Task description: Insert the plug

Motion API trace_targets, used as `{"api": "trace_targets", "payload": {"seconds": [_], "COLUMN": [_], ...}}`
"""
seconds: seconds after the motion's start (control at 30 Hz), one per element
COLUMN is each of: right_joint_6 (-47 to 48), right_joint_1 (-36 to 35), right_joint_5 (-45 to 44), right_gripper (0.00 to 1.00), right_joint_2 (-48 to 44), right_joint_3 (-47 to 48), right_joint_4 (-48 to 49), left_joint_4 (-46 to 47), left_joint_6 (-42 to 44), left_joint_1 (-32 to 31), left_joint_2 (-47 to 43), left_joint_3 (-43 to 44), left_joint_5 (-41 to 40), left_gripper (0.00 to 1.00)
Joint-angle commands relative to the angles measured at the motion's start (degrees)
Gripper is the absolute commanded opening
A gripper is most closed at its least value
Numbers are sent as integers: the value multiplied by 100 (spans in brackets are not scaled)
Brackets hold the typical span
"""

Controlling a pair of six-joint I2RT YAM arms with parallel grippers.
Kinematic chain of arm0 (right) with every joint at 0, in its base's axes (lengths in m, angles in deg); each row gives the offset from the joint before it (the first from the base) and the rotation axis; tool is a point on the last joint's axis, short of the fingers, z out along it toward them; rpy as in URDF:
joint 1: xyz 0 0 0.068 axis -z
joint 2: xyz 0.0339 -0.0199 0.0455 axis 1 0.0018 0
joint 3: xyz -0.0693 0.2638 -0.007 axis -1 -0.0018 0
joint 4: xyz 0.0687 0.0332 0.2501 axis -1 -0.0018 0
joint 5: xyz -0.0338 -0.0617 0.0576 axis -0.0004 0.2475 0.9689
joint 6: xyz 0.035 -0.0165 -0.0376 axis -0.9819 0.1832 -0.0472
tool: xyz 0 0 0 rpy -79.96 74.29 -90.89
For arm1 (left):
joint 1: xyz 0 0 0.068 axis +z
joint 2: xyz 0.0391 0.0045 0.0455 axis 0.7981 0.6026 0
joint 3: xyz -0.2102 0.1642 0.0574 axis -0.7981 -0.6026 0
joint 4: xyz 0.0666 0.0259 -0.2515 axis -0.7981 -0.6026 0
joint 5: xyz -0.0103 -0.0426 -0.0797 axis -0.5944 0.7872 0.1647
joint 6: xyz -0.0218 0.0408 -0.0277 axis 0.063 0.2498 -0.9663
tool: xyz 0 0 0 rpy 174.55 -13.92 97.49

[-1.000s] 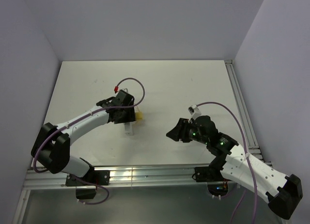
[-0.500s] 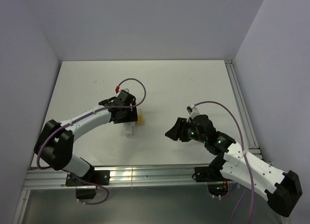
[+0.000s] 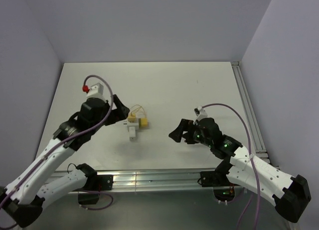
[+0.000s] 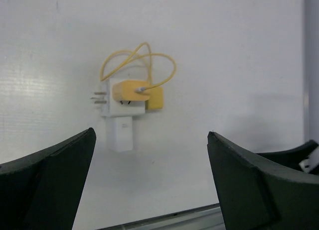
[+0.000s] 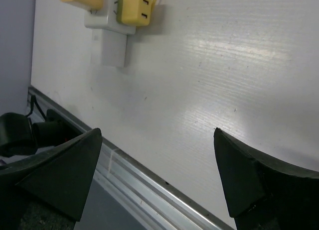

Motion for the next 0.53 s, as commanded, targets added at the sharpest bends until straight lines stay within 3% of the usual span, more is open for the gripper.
{"api": "trace_targets", "payload": {"seconds": [0.0, 0.2, 0.33, 0.5], "right_joint_6": [-138, -489, -622, -535], "right_joint_1": [8, 8, 8, 8], "right_joint_5": [-560, -949, -957, -862], "right_gripper": [100, 100, 100, 100], "right_joint_2": [-19, -53, -728, -1502], "right_joint_3": [-49, -593, -1304, -1710], "right_joint_4": [310, 1161, 1917, 2094], "left_joint_4": [94, 1263, 2054, 3413], "left_joint_6": [-74, 217, -10, -564], "left_joint_1": [-11, -3, -3, -3], "left_joint_2": [-931, -2085, -2902, -4078], "left_joint_3": [-253, -1203, -1923, -3064], "left_joint_5": [-261, 467, 1065, 1994], "left_gripper": [99, 100, 99, 100]}}
